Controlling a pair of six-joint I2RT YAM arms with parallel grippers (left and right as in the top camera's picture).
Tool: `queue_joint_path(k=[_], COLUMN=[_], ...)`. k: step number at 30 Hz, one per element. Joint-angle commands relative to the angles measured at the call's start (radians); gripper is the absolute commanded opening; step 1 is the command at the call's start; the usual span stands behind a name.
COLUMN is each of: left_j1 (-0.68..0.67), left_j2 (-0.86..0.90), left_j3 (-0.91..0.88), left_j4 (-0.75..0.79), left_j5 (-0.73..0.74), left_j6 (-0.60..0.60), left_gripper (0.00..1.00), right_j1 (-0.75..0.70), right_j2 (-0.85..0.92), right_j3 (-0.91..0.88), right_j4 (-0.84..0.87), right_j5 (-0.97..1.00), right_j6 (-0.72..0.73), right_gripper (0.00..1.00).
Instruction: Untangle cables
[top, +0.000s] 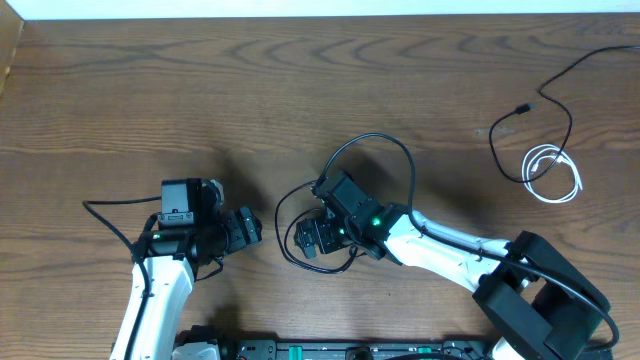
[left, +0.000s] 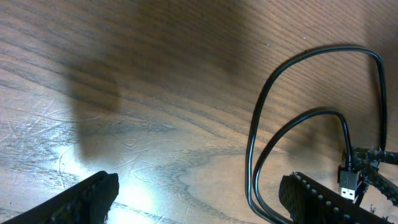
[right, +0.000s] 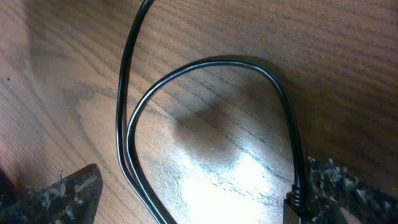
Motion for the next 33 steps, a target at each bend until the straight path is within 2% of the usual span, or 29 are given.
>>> queue_joint_path(k=[1,7,10,12,17,33], left_j1=[0.003,0.003,0.002,0.002,0.002,0.002], left_j2=[0.002,0.002,0.002,0.002,0.002,0.002], left_j3=[-0.003,-0.003,-0.003,-0.003,-0.003,-0.005], left_j4=[0.000,0.031,0.056,0.080,0.132,0.119], left_j5=[-0.013,-0.004,0.018,0.025,0.025,0.025], left_j6=[0.009,-0.003,-0.002,-0.003,-0.003,-0.010], left_gripper=[0.89,0.88,0.67,0.60,0.60,0.65], right_j1=[0.003,0.003,0.003,0.003,0.003,0.003], right_j2=[0.009,0.009,0.009,0.009,0.009,0.009], right_j3=[-0.007,-0.007,-0.007,-0.007,-0.007,-0.007], right_j4=[-0.001,-0.001,-0.001,-0.001,-0.001,-0.001], right_j5=[-0.002,-0.002,-0.002,-0.002,-0.002,-0.002], right_j6=[0.009,0.009,0.009,0.009,0.009,0.009], right_gripper=[0.99,0.99,0.99,0.99,0.99,0.99])
